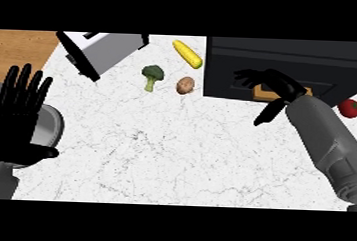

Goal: Pick up the cup, place it into the drawer and close the drawer

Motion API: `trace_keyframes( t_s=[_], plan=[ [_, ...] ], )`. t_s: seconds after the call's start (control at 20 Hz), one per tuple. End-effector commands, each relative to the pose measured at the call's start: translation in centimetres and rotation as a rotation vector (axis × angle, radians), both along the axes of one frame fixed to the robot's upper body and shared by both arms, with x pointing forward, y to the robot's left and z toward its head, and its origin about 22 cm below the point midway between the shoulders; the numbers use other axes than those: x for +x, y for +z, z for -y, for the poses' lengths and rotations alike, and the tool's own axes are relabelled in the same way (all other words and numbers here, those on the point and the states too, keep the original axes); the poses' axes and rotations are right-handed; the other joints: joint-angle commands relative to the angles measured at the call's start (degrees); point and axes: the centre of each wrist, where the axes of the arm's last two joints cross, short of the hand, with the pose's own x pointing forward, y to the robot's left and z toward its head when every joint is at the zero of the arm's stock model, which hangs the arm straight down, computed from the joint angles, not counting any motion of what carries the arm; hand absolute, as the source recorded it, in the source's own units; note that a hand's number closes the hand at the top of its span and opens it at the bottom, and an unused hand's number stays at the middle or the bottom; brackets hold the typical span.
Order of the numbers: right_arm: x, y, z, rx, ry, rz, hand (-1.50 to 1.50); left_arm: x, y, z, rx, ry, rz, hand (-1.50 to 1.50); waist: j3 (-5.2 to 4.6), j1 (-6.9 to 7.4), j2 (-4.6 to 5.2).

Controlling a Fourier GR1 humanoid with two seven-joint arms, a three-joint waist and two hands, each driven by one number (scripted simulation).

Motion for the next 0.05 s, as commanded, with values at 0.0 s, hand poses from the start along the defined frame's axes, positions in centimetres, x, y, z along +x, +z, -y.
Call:
trace_keyframes(
  t_s=[0.0],
  plan=[
    [1.22,2.91,1.90,-0.077,-0.174,0.017,-1.50,-0.49,-0.32,-0.69,0.016,-0.011,-0.015,-1.50,0.56,1.20,2.04]
  ],
)
